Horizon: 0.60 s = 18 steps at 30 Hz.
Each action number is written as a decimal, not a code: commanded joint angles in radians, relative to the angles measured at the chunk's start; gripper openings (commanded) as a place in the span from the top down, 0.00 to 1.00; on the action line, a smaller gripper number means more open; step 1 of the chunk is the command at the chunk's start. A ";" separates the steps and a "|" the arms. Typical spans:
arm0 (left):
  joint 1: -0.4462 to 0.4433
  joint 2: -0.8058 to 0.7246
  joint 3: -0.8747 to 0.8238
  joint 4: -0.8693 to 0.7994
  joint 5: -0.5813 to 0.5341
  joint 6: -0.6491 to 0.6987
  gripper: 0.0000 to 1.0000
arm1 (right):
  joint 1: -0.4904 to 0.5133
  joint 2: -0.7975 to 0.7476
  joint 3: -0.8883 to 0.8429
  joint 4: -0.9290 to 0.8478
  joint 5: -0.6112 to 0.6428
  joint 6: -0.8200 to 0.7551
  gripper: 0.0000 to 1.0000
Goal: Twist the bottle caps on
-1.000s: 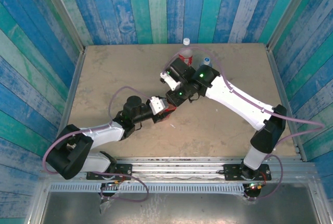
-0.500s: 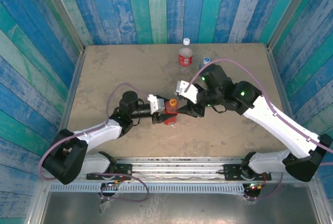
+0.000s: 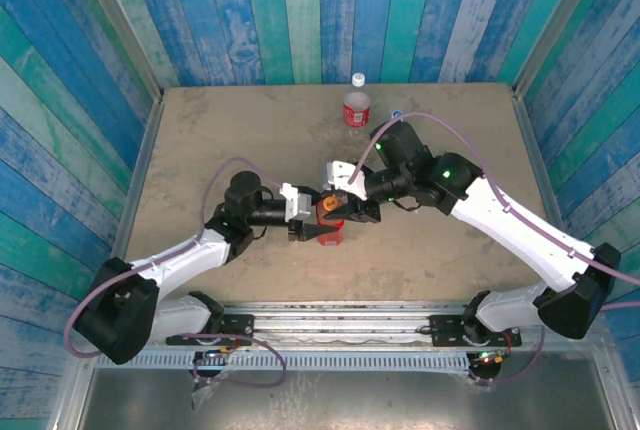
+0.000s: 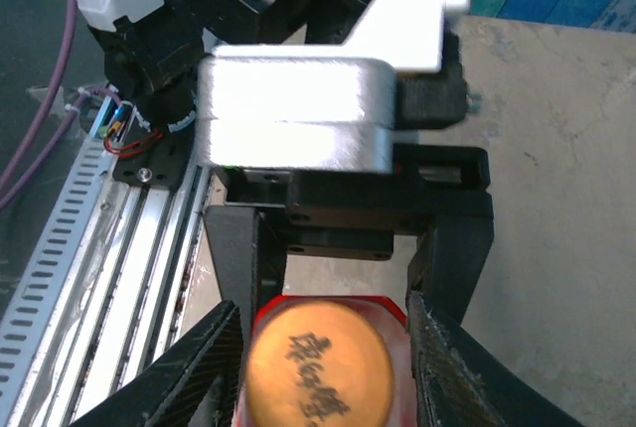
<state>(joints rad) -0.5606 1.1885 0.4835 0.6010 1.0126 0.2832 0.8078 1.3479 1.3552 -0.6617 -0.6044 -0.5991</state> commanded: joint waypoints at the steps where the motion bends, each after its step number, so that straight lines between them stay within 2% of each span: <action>1: 0.001 -0.032 0.004 0.000 0.017 -0.004 0.42 | -0.008 0.000 0.019 -0.004 -0.043 0.009 0.58; 6: 0.002 -0.026 -0.004 0.031 -0.029 -0.014 0.41 | -0.008 -0.004 0.015 0.005 -0.073 0.042 0.71; 9: 0.002 -0.028 -0.037 0.132 -0.125 -0.065 0.41 | -0.009 -0.012 0.004 0.029 -0.059 0.092 0.78; 11: 0.002 -0.024 -0.044 0.181 -0.210 -0.091 0.42 | -0.007 -0.025 -0.024 0.093 -0.006 0.183 0.83; 12: 0.002 -0.020 -0.042 0.187 -0.255 -0.095 0.42 | -0.003 -0.039 -0.052 0.143 0.061 0.255 0.84; 13: 0.002 -0.015 -0.039 0.190 -0.298 -0.087 0.42 | 0.004 -0.055 -0.084 0.205 0.148 0.340 0.90; 14: 0.002 -0.006 -0.030 0.186 -0.333 -0.074 0.42 | 0.012 -0.067 -0.111 0.261 0.244 0.417 0.90; 16: 0.002 0.018 0.000 0.152 -0.428 -0.050 0.42 | 0.038 -0.086 -0.163 0.346 0.508 0.610 0.95; 18: 0.002 0.043 0.033 0.140 -0.501 -0.037 0.42 | 0.074 -0.089 -0.186 0.376 0.708 0.750 0.97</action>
<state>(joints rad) -0.5648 1.2003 0.4610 0.6979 0.7208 0.2081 0.8547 1.2728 1.2064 -0.3809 -0.2565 -0.1856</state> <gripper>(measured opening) 0.585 0.325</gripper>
